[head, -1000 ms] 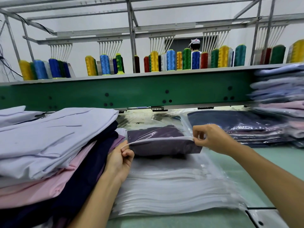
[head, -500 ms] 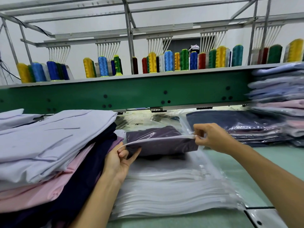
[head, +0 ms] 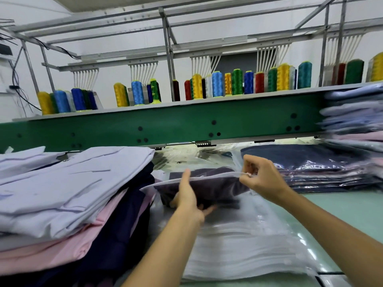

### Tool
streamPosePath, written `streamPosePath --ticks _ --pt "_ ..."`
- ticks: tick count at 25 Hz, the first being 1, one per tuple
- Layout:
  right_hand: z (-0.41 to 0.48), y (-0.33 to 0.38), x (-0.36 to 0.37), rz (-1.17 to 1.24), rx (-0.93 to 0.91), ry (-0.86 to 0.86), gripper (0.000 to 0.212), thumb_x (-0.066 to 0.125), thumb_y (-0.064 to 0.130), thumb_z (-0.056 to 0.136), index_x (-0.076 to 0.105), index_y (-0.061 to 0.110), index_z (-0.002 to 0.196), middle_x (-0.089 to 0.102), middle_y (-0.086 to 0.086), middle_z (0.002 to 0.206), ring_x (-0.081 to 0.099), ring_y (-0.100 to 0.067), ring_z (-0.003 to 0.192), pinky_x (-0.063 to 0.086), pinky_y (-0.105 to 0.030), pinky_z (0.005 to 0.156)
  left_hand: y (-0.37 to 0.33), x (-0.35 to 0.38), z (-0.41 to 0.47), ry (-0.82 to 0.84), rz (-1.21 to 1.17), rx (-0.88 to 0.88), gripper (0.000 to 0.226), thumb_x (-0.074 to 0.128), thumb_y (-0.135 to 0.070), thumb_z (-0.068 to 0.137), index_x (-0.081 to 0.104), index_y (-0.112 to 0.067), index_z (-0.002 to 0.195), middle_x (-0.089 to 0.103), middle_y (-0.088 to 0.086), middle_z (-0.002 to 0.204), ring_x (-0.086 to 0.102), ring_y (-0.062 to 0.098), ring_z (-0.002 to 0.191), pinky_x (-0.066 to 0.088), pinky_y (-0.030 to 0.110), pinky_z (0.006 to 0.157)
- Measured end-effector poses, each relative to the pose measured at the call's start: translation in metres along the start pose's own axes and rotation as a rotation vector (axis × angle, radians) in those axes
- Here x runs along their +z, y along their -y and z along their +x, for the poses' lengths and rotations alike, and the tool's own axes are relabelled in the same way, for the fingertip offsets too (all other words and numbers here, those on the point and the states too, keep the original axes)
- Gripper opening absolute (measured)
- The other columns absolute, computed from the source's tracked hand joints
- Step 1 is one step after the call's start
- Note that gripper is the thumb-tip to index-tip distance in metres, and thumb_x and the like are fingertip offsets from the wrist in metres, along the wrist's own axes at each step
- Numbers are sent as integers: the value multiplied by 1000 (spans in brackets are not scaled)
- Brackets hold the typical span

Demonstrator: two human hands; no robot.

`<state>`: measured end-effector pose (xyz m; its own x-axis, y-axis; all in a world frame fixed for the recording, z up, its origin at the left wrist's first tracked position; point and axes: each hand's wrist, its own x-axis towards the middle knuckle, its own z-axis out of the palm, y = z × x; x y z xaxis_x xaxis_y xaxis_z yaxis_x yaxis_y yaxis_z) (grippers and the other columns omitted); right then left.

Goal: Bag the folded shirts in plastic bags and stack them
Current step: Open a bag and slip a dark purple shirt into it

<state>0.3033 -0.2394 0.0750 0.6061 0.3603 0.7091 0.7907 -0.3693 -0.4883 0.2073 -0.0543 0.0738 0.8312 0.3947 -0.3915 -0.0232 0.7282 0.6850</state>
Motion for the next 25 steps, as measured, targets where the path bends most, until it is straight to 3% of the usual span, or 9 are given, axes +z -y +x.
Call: streamPosePath --ticks 4,7,9,11,13,17,22,24,25 --pt "-8 25 8 238 67 221 18 56 15 70 43 4 66 42 -6 58 40 -13 58 38 -38 59 -6 29 15 -115 152 123 57 59 -8 83 38 -11 136 53 20 124 59 40 103 57 62 73" --pt "-9 34 12 484 145 315 6 52 7 75 53 3 78 55 -5 63 50 -16 62 44 -33 62 -16 36 32 -235 393 323 51 48 -4 88 38 -8 138 58 17 126 62 37 105 57 51 88" --pt "-6 34 17 610 213 187 12 49 2 86 59 -1 91 64 -12 67 58 -20 64 50 -29 63 -25 39 39 -275 495 453 50 48 -3 89 43 -7 138 60 15 127 61 35 104 54 43 92" --pt "0 28 24 567 304 -7 14 48 0 95 62 2 93 66 -12 72 62 -20 69 52 -30 68 -36 44 41 -273 537 546 45 48 -2 90 48 -9 134 61 12 124 58 31 97 50 36 84" --pt "7 18 31 449 402 -75 13 51 5 98 63 9 94 68 -10 82 63 -20 77 51 -31 72 -48 54 40 -241 603 607 42 49 0 91 51 -12 131 63 11 121 58 29 91 48 33 76" --pt "30 -5 42 322 632 5 9 55 23 99 62 19 99 66 -4 93 58 -17 83 46 -32 71 -76 83 29 -81 719 707 45 46 5 94 51 -11 136 61 4 94 52 14 63 43 19 44" --pt "65 -31 44 379 714 9 22 54 17 95 65 -1 90 61 -10 80 52 -21 72 39 -34 70 -131 124 2 90 729 698 24 41 3 95 56 -7 111 61 11 86 59 21 67 49 29 51" --pt "76 -35 50 473 742 131 25 54 25 97 68 4 95 67 -11 94 60 -24 88 46 -35 81 -150 141 -8 155 721 689 23 39 5 91 56 -6 103 59 12 82 59 23 64 48 27 47" --pt "80 -35 54 541 752 222 31 57 35 95 68 9 109 69 -8 112 63 -26 105 49 -39 94 -157 148 -12 182 721 689 28 38 7 89 56 -3 108 57 11 77 58 22 60 45 25 42"
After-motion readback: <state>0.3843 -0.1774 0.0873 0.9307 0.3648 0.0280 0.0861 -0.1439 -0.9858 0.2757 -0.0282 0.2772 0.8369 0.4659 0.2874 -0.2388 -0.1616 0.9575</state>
